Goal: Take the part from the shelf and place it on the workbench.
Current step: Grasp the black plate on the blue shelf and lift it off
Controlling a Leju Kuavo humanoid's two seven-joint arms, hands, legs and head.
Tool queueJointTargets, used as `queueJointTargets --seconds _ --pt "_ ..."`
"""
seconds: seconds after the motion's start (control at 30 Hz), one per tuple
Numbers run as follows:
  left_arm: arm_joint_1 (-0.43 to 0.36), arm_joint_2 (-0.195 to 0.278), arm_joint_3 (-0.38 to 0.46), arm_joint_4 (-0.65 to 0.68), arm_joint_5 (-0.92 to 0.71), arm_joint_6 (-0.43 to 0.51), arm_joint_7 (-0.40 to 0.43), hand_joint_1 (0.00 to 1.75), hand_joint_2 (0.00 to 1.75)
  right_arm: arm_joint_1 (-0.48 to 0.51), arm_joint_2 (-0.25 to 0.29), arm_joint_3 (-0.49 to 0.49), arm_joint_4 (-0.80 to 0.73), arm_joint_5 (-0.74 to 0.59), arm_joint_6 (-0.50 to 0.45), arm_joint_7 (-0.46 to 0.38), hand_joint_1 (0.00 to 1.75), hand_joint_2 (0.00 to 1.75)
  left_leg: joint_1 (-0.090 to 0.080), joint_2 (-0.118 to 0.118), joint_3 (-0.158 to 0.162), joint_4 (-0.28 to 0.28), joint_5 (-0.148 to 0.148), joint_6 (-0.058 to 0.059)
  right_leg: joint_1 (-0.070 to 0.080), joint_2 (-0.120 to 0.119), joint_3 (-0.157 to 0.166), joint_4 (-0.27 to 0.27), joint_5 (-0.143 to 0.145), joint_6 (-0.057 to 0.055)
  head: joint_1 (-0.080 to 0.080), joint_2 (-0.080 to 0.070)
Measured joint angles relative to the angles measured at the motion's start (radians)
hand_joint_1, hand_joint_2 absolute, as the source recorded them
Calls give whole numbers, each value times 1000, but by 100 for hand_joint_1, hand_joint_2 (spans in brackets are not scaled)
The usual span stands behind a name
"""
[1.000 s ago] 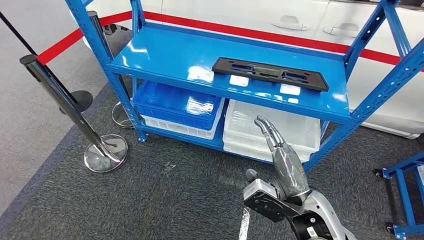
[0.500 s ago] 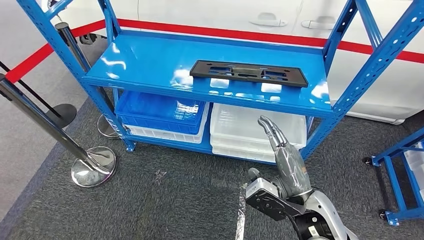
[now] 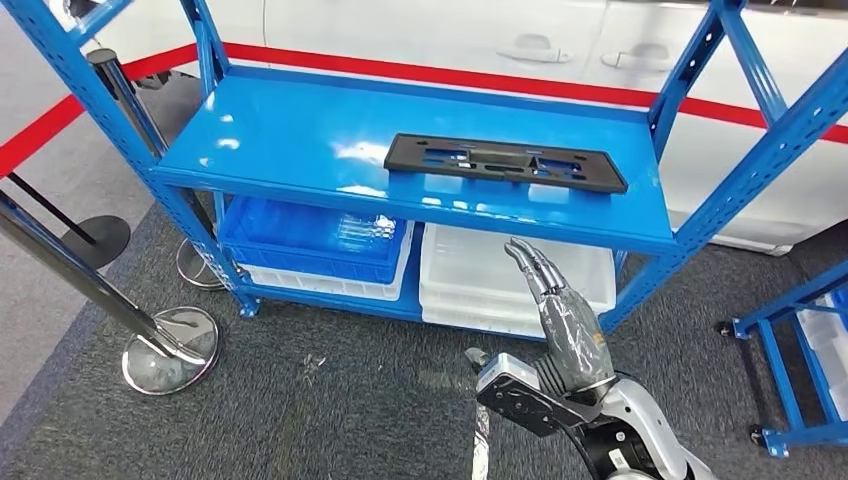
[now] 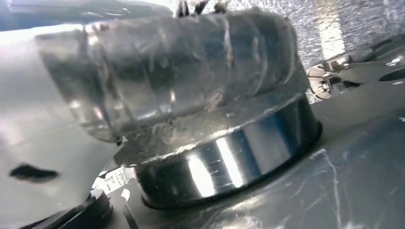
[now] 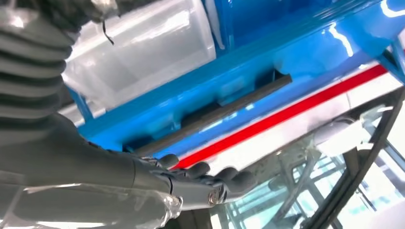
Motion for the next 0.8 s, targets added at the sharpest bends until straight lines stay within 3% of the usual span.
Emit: queueJointTargets --seconds 0.1,0.13,0.17,0.2,0.27,0.3,0.37,0.47,0.53,0.63,0.67,0.7,0.77,0.8 --pt "0 0 -2 0 -1 -1 2 0 0 -6 4 3 9 64 -1 26 0 175 -2 0 26 -5 -18 11 2 -5 -132 187 -49 5 5 0" --pt "1 0 -3 0 -1 -2 2 0 0 -7 7 5 13 87 -2 32 0 175 -4 -1 36 -5 -26 12 2 -5 -169 221 -53 4 5 0" --pt "2 0 -3 0 -1 -2 2 0 0 -7 10 8 17 105 -2 36 0 175 -5 -2 48 -5 -36 12 3 -5 -188 219 -39 2 5 0" --pt "2 0 -4 0 -2 -2 2 0 0 -7 12 10 20 119 -3 38 0 175 -6 -4 63 -6 -46 11 5 -5 -189 182 -5 -3 5 0" --pt "4 -1 -5 0 -2 -2 2 0 0 -8 15 14 26 135 -3 38 0 175 -8 -5 93 -6 -68 7 15 -8 -158 55 94 -20 5 0" --pt "5 -2 -5 0 -2 -3 2 0 0 -10 16 16 29 142 -3 39 0 175 -9 -6 101 -6 -78 4 21 -10 -146 5 116 -28 4 0" --pt "4 -3 -8 0 -3 -3 3 0 0 -14 18 19 35 161 -4 42 0 175 -10 -4 108 -6 -91 -7 28 -12 -133 -40 128 -39 2 0" --pt "3 -2 -13 0 -5 -3 5 0 0 -17 25 22 42 215 -5 59 0 175 -13 -1 111 27 -91 -21 20 -7 -102 -57 125 -50 2 0" --pt "0 -1 -16 0 -4 -3 6 0 0 -21 32 23 49 259 -3 74 0 175 -12 -1 62 113 -118 -32 15 -6 -78 -63 113 -57 -1 0" --pt "-7 -1 -23 0 -3 -3 5 0 0 -22 39 26 68 309 9 96 0 175 -5 -1 -56 263 -185 -48 12 -6 -53 -64 89 -60 -4 0" --pt "-8 0 -24 0 -2 -3 5 0 0 -22 42 27 75 319 13 103 0 175 -2 -1 -76 265 -178 -52 10 -5 -42 -64 80 -58 -3 0" --pt "-8 0 -25 0 -1 -3 5 0 0 -21 45 27 83 325 16 110 0 175 1 -1 -78 232 -145 -57 7 -3 -28 -64 71 -55 -4 0" --pt "-7 1 -26 0 0 -2 5 0 0 -21 49 29 95 332 19 117 0 175 8 -1 -53 109 -41 -64 2 1 -2 -64 51 -44 -4 0" --pt "-7 1 -27 0 0 -2 5 0 0 -22 51 30 101 333 19 119 0 175 9 -1 -43 61 -17 -62 1 3 6 -63 42 -38 -4 0"
